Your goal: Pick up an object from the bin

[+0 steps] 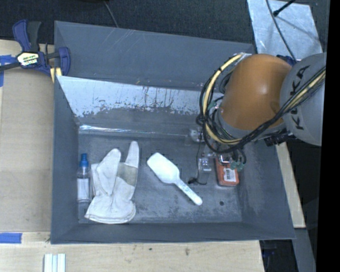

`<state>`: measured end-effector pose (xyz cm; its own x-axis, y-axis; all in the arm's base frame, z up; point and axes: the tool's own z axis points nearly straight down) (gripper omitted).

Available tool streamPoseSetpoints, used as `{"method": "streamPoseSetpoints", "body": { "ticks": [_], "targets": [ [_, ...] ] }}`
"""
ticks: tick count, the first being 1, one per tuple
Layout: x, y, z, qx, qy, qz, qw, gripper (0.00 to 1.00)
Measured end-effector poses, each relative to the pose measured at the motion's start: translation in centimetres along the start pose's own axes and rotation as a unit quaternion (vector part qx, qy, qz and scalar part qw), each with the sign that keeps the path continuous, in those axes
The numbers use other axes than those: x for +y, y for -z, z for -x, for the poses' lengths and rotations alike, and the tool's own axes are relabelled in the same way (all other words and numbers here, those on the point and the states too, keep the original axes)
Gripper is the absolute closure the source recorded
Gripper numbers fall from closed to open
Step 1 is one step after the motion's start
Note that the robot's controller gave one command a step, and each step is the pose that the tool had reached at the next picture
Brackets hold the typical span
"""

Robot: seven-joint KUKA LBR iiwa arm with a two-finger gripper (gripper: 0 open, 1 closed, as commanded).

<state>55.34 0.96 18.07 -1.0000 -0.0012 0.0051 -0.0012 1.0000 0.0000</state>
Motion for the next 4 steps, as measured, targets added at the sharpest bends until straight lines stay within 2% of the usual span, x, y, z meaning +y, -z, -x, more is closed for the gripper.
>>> {"method": "streamPoseSetpoints", "body": {
  "ticks": [1,2,3,4],
  "targets": [
    [0.0,0.5,0.2,-0.0042,0.0,0.0,1.0,0.0],
    [1.6,-3.1,-1.1,-0.0068,0.013,0.0,0.9999,0.0],
    [1.9,-5.9,-1.5,-0.0026,-0.046,0.0,0.999,0.0],
    [2.0,-7.3,-0.1,-0.0049,-0.051,0.0,0.9987,0.0]
  ]
}}
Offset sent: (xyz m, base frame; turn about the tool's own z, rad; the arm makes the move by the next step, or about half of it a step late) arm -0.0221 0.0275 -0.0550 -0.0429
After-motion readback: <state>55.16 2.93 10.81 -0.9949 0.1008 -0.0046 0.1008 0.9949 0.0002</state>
